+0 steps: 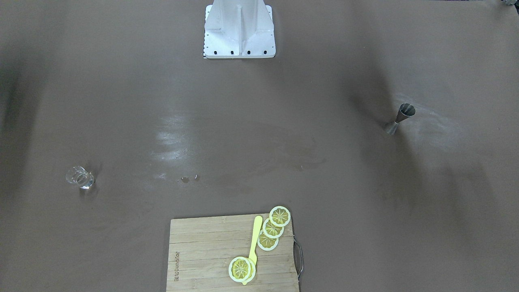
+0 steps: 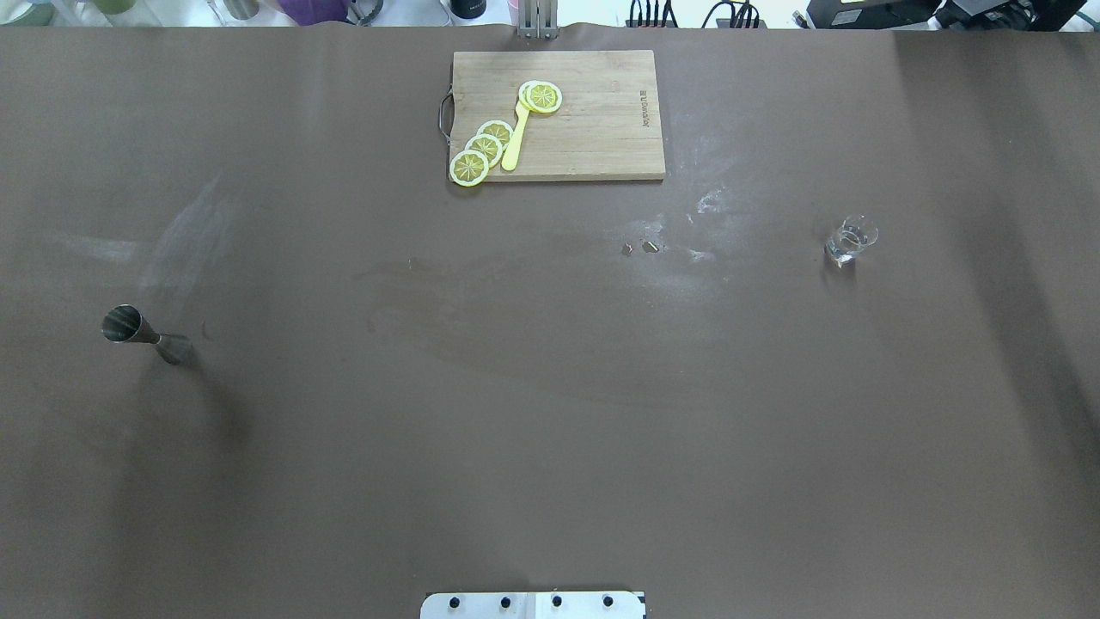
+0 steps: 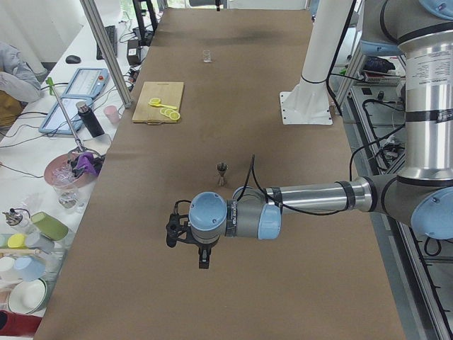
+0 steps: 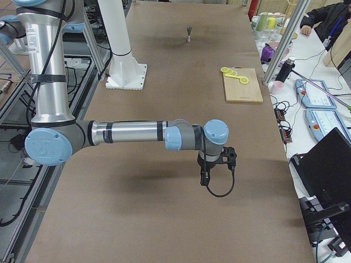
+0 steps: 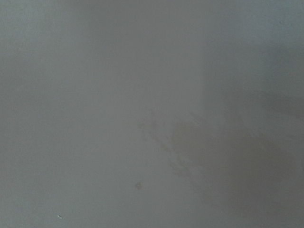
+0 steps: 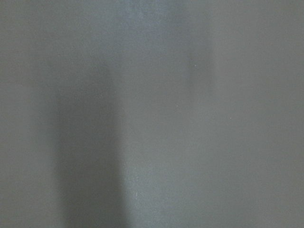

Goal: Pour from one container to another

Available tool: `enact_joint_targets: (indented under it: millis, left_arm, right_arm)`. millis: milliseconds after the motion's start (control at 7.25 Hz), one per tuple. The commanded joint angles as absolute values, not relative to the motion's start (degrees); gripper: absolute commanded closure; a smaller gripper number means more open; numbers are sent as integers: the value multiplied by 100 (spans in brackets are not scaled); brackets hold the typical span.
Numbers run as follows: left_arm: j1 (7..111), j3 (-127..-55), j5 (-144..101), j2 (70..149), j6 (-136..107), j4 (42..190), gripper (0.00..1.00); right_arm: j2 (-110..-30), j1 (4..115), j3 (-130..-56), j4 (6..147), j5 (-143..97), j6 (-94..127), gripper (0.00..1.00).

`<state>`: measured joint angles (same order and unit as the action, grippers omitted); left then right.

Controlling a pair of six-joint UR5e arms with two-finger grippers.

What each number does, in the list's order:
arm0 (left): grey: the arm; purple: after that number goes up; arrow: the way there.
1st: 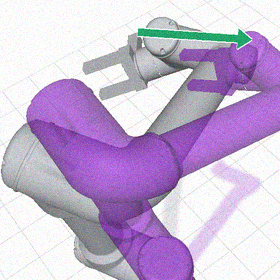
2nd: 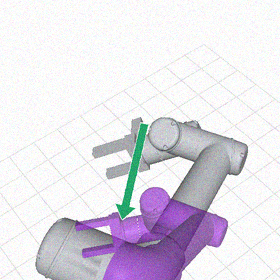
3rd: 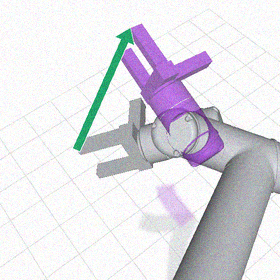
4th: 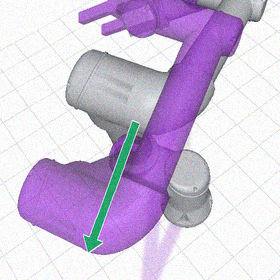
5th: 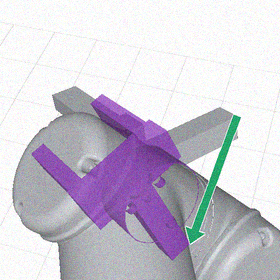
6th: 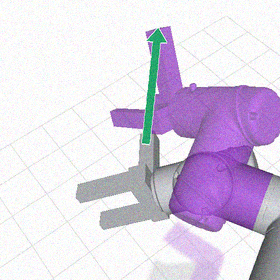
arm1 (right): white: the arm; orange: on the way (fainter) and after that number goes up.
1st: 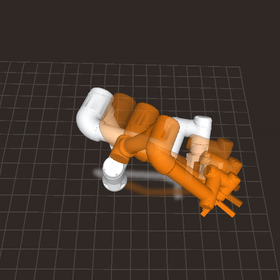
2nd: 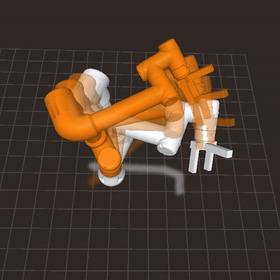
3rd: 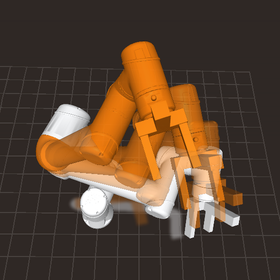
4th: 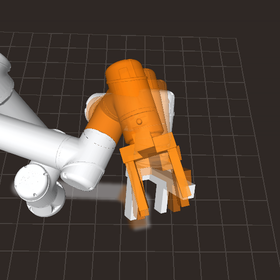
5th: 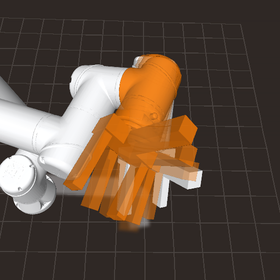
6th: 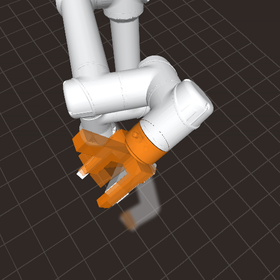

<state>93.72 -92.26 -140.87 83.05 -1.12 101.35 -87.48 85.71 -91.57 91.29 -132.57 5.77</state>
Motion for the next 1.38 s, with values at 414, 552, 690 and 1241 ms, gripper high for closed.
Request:
enact_joint_targets:
  millis: [414, 552, 690, 1241]
  left_arm:
    - [8754, -9958, -13658, 8051, -184, 10204, 1]
    - [8754, -9932, -13658, 8051, -185, 10187, 1]
    - [8745, -9906, -13650, 8051, -359, 10178, 1]
    - [8317, -10019, -13019, 8042, -844, 10204, 1]
  right_arm:
    - [-8692, 8578, -9141, 9167, -13377, 598, 0]
    - [-8701, 8578, -9149, 9167, -13386, 598, 0]
    - [-8719, 8578, -9149, 9167, -13386, 598, 0]
    - [-8728, 8604, -9150, 9167, -13395, 598, 0]
